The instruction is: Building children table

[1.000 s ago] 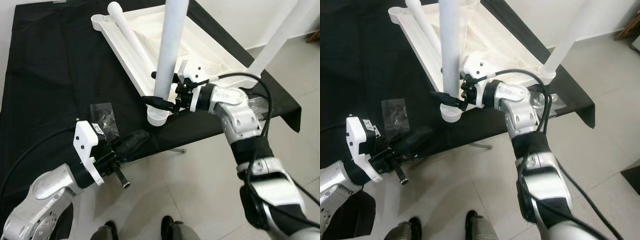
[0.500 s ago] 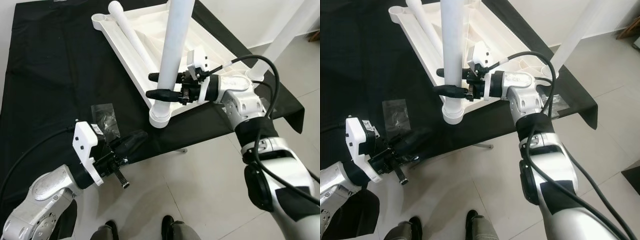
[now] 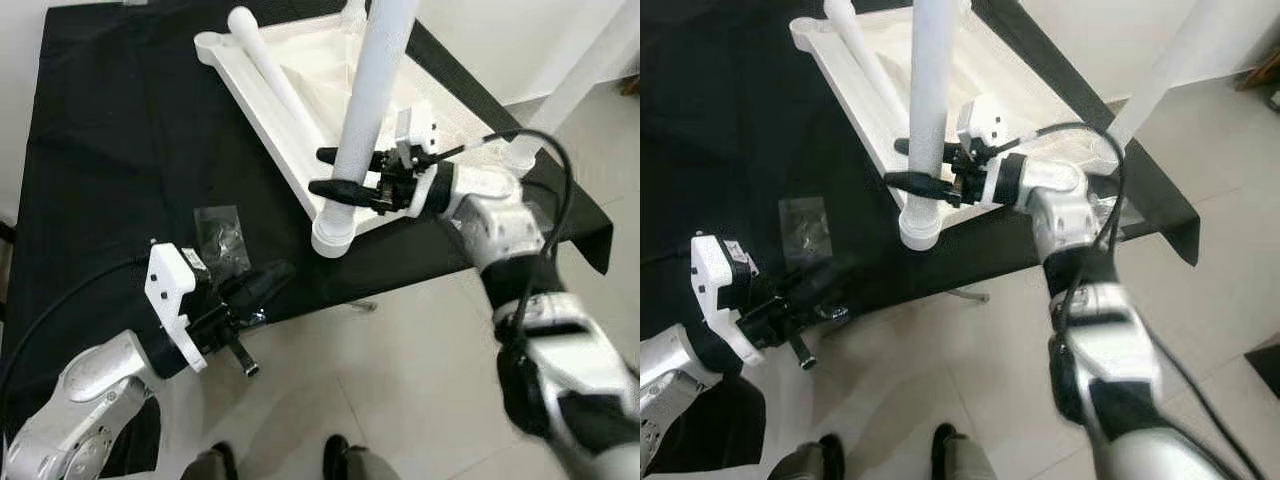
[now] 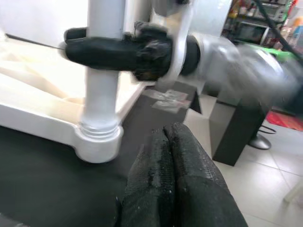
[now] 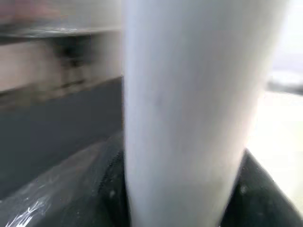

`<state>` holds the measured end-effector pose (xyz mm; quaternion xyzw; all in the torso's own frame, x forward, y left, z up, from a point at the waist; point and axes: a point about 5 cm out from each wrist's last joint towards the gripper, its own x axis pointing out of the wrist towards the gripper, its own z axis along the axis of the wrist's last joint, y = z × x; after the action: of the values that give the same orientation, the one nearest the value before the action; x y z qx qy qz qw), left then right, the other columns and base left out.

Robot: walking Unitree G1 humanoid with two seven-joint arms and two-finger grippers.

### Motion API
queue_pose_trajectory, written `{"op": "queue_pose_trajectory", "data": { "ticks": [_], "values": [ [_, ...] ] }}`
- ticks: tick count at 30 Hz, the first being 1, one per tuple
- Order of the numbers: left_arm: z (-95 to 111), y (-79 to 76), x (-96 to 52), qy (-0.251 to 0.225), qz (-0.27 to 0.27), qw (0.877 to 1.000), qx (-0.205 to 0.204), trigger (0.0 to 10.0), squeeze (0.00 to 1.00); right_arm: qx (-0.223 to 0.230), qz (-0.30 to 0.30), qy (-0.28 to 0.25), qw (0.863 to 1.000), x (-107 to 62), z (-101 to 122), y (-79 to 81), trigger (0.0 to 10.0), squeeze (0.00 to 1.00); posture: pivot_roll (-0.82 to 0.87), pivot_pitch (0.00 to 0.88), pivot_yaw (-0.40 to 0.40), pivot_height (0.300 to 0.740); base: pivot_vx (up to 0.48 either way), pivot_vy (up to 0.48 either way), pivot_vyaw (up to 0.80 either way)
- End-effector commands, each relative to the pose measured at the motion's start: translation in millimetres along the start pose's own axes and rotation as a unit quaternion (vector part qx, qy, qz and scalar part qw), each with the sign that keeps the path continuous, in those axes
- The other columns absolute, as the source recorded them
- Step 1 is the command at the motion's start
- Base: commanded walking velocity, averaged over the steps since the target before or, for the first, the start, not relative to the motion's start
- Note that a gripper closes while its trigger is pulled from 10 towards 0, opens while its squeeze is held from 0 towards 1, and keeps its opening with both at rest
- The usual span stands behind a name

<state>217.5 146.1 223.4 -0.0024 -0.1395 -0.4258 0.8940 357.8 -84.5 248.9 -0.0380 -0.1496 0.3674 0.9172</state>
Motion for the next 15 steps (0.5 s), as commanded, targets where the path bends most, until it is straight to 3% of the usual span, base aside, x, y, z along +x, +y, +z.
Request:
{"op": "queue_pose_trajectory", "data": {
  "ticks": [1, 2, 4, 5, 6, 9, 10, 11, 12, 13, 14, 15],
  "values": [
    [1.1, -3.5, -0.6, 0.000, -0.011, 1.000, 0.001, 10.0, 0.00, 0.005, -0.096, 0.133, 0.986, -15.2, -45.6, 6.9, 0.0, 0.00, 0.06, 0.311, -0.118, 0.740, 0.000, 0.000, 0.00],
    [1.1, -3.5, -0.6, 0.000, -0.011, 1.000, 0.001, 10.0, 0.00, 0.005, -0.096, 0.133, 0.986, -15.2, -45.6, 6.9, 0.0, 0.00, 0.06, 0.311, -0.118, 0.740, 0.000, 0.000, 0.00],
    [1.3, -2.2, -0.4, 0.001, -0.013, 1.000, 0.001, 10.0, 0.00, 0.020, -0.120, 0.129, 0.984, -16.9, -52.0, 49.7, 0.0, 0.00, 0.06, 0.305, -0.100, 0.740, 0.000, 0.000, 0.00],
    [1.3, -2.2, -0.4, 0.001, -0.013, 1.000, 0.001, 10.0, 0.00, 0.020, -0.120, 0.129, 0.984, -16.9, -52.0, 49.7, 0.0, 0.00, 0.06, 0.305, -0.100, 0.740, 0.000, 0.000, 0.00],
    [1.1, -1.9, 1.1, -0.001, -0.014, 1.000, 0.000, 10.0, 0.00, 0.012, -0.097, 0.122, 0.988, -9.8, -51.7, 60.4, 0.0, 0.00, 0.06, 0.295, -0.102, 0.740, 0.000, 0.000, 0.00],
    [1.0, -2.1, 4.6, -0.006, -0.017, 1.000, 0.001, 10.0, 0.00, 0.002, -0.073, 0.108, 0.991, 6.9, -46.8, 61.9, 0.0, 0.00, 0.06, 0.282, -0.114, 0.740, 0.000, 0.000, 0.00],
    [0.7, -2.4, 5.4, -0.007, -0.017, 1.000, 0.002, 10.0, 0.00, -0.003, -0.067, 0.103, 0.992, 12.1, -43.8, 58.3, 1.1, 0.00, 0.06, 0.281, -0.115, 0.740, 0.000, 0.000, 0.00],
    [0.2, -2.7, 5.3, -0.007, -0.018, 1.000, 0.002, 10.0, 0.00, -0.007, -0.064, 0.101, 0.993, 15.4, -41.6, 54.9, 1.1, 0.00, 0.06, 0.281, -0.115, 0.740, 0.000, 0.000, 0.00],
    [-0.3, -2.8, 4.8, -0.006, -0.017, 1.000, 0.002, 10.0, 0.00, -0.011, -0.065, 0.097, 0.993, 17.6, -38.8, 50.3, 10.0, 0.00, 0.06, 0.281, -0.115, 0.740, 0.000, 0.000, 0.00],
    [-0.9, -2.8, 4.5, -0.005, -0.017, 1.000, 0.002, 10.0, 0.00, -0.011, -0.072, 0.094, 0.993, 17.8, -35.6, 48.9, 10.0, 0.00, 0.06, 0.278, -0.113, 0.740, 0.000, 0.000, 0.00],
    [-1.3, -2.4, 4.6, -0.005, -0.016, 1.000, 0.003, 10.0, 0.00, -0.011, -0.072, 0.089, 0.993, 18.2, -29.5, 45.0, 10.0, 0.16, 0.06, 0.276, -0.112, 0.740, 0.000, 0.000, 0.00],
    [-1.3, -2.4, 4.6, -0.005, -0.016, 1.000, 0.003, 10.0, 0.00, -0.011, -0.072, 0.089, 0.993, 18.2, -29.5, 45.0, 10.0, 0.16, 0.06, 0.276, -0.112, 0.740, 0.000, 0.000, 0.00]
  ]
}}
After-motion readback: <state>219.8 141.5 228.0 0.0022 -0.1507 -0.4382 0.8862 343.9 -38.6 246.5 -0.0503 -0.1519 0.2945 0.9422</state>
